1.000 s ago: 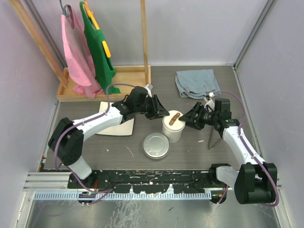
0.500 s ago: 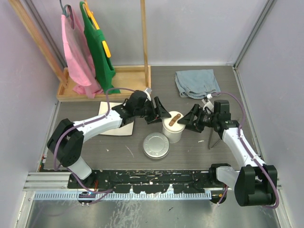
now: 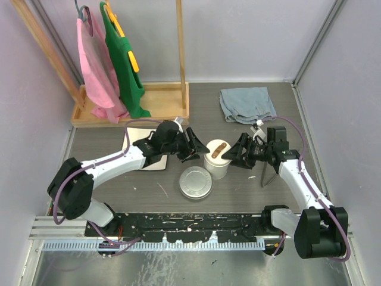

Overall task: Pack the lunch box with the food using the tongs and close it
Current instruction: Close the box lid on the packing box.

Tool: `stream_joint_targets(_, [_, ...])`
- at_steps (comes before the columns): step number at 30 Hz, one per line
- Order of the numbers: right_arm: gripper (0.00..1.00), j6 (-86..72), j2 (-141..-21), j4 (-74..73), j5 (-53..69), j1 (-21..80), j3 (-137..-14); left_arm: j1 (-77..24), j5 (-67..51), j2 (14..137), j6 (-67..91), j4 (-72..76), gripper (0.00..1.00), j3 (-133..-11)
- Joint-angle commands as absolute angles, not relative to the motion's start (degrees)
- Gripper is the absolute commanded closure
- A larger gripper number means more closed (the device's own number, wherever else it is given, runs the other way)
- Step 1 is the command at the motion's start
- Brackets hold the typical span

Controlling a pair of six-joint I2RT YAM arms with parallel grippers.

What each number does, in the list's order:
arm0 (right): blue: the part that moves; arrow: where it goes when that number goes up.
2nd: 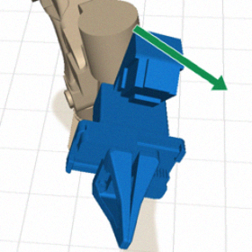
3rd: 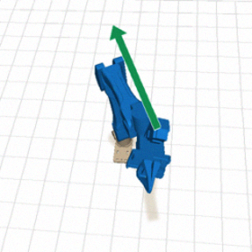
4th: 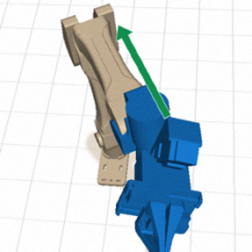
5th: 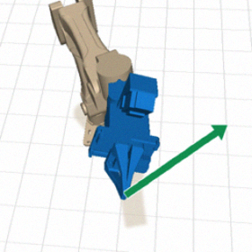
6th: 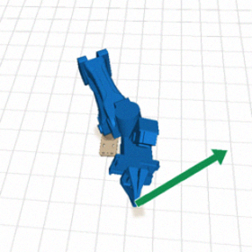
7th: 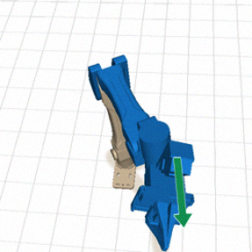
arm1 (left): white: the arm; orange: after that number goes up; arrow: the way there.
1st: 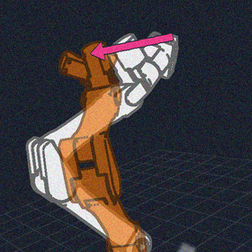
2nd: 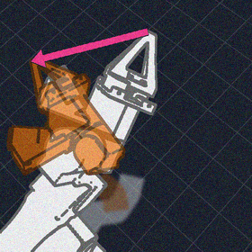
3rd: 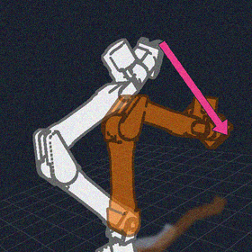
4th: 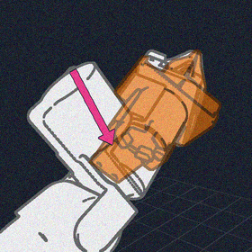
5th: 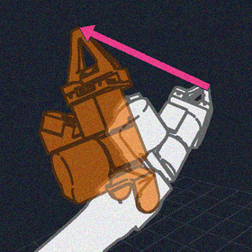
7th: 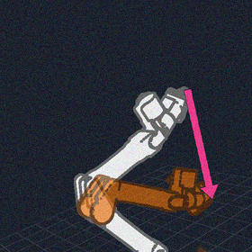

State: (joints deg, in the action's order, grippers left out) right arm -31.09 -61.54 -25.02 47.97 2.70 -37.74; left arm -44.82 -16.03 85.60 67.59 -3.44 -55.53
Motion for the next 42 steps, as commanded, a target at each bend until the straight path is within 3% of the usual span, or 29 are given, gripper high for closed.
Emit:
stream_joint_targets(1, [0.27, -30.3, -62.4, -24.1, 48.0, 3.0, -38.0, -45.8, -17.3, 86.7, 68.8, -0.7, 0.46, -54.3])
stream_joint_targets(4, [0.32, -30.8, -63.1, -23.9, 46.9, 3.0, -37.3, -46.9, -17.6, 88.2, 68.8, -0.6, 0.57, -54.3])
stream_joint_targets(13, [0.37, -30.8, -63.4, -25.5, 42.4, 3.0, -36.7, -48.8, -15.2, 89.8, 72.0, 2.4, 0.73, -44.9])
stream_joint_targets(17, [0.35, -30.8, -63.4, -25.9, 41.9, 3.0, -37.5, -48.8, -15.5, 92.1, 73.2, 4.9, 0.72, -42.7])
stream_joint_targets(19, [0.32, -30.7, -63.0, -26.3, 41.5, 3.0, -38.3, -48.4, -16.2, 93.3, 73.1, 6.0, 0.61, -43.0])
stream_joint_targets(24, [0.32, -30.4, -63.1, -27.1, 41.1, 3.0, -39.9, -46.8, -17.4, 94.7, 72.0, 6.2, 0.46, -44.9])
stream_joint_targets(26, [0.32, -30.3, -63.1, -27.2, 40.8, 3.0, -40.2, -45.9, -17.5, 94.3, 71.8, 6.3, 0.48, -44.8])
stream_joint_targets(31, [0.32, -30.2, -63.2, -27.6, 39.4, 2.9, -41.2, -44.4, -17.3, 93.8, 71.2, 5.8, 0.68, -44.4])
stream_joint_targets(33, [0.32, -30.0, -63.0, -28.1, 38.5, 3.0, -42.1, -44.4, -17.5, 93.6, 70.4, 5.4, 0.63, -45.1])
stream_joint_targets(38, [0.3, -29.2, -62.9, -28.8, 36.8, 3.0, -45.3, -44.4, -15.9, 89.6, 65.0, -1.3, 0.4, -51.5])
stream_joint_targets(42, [0.3, -29.3, -64.2, -28.8, 36.8, 3.0, -46.9, -43.9, -13.7, 87.8, 61.2, -6.4, 0.31, -57.0])
